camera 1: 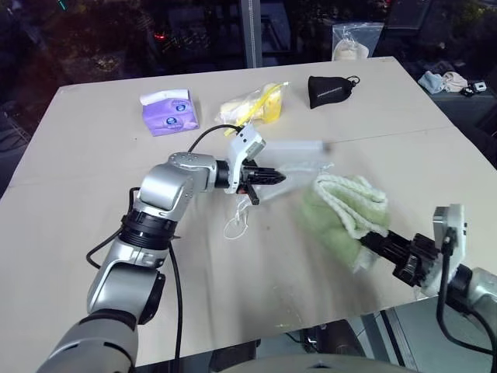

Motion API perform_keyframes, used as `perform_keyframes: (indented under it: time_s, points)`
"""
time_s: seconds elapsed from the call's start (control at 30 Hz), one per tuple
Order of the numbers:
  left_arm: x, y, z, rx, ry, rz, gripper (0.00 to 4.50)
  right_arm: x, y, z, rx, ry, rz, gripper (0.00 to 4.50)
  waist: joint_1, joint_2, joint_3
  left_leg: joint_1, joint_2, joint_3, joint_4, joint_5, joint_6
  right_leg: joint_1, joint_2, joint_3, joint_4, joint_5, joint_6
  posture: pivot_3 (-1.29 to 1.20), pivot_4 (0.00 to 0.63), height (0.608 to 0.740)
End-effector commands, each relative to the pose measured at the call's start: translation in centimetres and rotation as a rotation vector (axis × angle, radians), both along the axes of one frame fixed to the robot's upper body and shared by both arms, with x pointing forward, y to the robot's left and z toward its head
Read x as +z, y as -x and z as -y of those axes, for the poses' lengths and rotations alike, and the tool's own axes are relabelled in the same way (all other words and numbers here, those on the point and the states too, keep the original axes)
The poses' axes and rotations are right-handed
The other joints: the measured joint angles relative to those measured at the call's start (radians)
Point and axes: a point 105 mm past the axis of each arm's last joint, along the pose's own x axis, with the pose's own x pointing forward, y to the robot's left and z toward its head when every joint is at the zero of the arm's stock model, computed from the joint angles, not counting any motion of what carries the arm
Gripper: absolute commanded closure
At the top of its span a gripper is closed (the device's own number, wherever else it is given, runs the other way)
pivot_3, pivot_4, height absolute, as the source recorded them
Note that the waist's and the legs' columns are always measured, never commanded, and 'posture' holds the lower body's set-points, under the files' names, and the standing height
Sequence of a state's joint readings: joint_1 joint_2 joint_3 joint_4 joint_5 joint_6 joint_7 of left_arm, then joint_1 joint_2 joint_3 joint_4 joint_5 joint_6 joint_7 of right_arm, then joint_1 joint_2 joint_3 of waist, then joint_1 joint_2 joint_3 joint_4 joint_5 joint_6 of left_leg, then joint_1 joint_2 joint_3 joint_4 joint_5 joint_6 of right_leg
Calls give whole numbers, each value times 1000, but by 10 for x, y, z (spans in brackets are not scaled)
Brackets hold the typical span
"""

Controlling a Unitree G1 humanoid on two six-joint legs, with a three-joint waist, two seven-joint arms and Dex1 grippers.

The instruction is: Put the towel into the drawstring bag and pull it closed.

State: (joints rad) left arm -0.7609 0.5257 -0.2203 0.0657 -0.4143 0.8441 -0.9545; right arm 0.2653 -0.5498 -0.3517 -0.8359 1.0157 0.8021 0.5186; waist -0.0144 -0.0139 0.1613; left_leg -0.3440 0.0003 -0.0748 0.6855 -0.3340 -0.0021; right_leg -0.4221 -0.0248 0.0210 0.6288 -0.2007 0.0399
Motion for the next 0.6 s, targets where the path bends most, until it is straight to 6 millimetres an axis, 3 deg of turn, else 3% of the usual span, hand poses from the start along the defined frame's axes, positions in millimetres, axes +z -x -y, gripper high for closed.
perform_keyframes:
  time_s: [0.03,0.13,0.23,0.43,0.6]
  points:
    - [3,9,13,-55,0,34,4462,13,-23,-19,-29,-3,110,4500,-6,0,0,0,0,1,0,0,0,0,0,1,0,0,0,0,150,740]
    - [4,16,21,-89,36,21,4462,3,-53,-31,-88,25,117,4500,-2,0,0,0,0,0,0,0,0,0,0,1,0,0,0,0,150,740]
    - [14,24,29,-110,141,-39,4462,-46,-80,-35,-173,178,25,4500,2,0,0,-1,0,-1,0,3,-5,-1,1,0,1,0,0,0,150,740]
    - [16,18,20,-15,185,-92,4462,-114,-76,-39,-129,405,-47,4500,-4,-1,-1,-1,-2,0,-1,3,-5,-1,-3,-1,-1,0,1,0,150,740]
    - [25,13,11,47,230,-94,4462,-128,-75,-33,-110,534,-32,4500,-2,-2,-2,0,-4,-2,0,3,-5,0,-4,-1,-1,0,1,0,150,740]
